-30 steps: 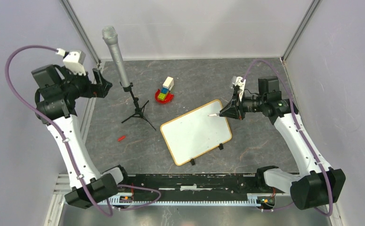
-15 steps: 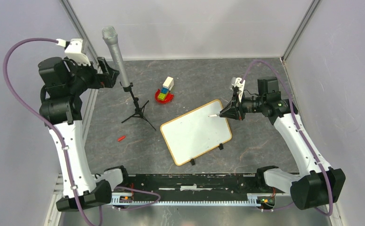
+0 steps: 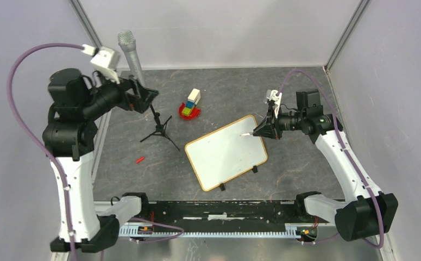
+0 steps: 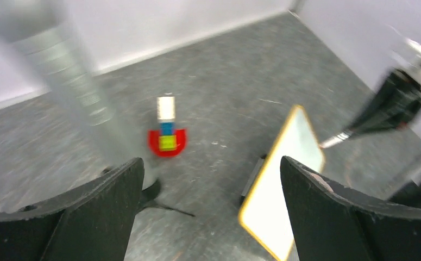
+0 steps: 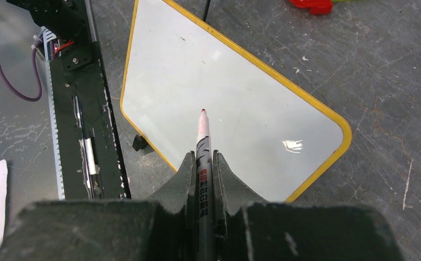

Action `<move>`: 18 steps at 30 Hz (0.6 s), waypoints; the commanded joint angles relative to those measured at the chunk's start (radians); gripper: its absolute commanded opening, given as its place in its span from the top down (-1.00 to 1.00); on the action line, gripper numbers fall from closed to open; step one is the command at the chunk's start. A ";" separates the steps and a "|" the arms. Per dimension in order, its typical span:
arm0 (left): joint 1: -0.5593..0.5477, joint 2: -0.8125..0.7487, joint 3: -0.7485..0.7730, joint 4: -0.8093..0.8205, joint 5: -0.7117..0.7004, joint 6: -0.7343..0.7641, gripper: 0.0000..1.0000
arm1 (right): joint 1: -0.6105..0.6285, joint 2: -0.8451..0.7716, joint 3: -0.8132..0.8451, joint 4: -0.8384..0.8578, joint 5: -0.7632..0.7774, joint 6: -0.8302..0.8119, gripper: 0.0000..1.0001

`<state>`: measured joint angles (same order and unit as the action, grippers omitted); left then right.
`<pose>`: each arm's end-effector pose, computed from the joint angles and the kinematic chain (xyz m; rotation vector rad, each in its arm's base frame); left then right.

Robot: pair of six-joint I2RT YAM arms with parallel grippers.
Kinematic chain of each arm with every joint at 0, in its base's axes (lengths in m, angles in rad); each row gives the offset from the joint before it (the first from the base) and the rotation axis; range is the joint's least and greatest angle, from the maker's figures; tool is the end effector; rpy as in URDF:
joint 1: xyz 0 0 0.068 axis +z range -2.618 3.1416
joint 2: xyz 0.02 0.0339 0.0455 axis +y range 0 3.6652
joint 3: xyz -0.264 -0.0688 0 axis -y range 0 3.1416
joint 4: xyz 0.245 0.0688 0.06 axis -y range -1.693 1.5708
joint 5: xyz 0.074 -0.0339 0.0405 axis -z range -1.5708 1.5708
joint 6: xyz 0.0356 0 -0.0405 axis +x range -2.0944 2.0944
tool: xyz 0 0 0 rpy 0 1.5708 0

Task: Write a sentence on the whiteboard

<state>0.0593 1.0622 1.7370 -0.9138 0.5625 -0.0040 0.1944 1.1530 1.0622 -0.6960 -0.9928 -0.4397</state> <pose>0.1473 -0.0103 0.5193 0.3420 1.7636 -0.4679 0.2182 0.0734 0.3262 -1.0847 1.8205 1.0071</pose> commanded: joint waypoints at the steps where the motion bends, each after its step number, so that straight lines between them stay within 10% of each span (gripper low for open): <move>1: -0.248 0.084 0.075 -0.086 -0.038 0.105 -1.00 | 0.013 0.000 0.010 0.038 -0.007 0.024 1.00; 8: -0.666 0.247 0.050 -0.153 -0.407 0.333 -1.00 | 0.030 -0.014 0.013 0.032 0.042 0.023 1.00; 18: -0.679 0.227 -0.214 0.036 -0.219 0.237 -1.00 | 0.180 -0.064 -0.029 0.130 0.208 0.021 1.00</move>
<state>-0.6182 1.3468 1.6016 -0.9886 0.2882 0.2661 0.3050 1.1248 1.0542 -0.6655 -0.8703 -0.4244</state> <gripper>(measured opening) 0.996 0.131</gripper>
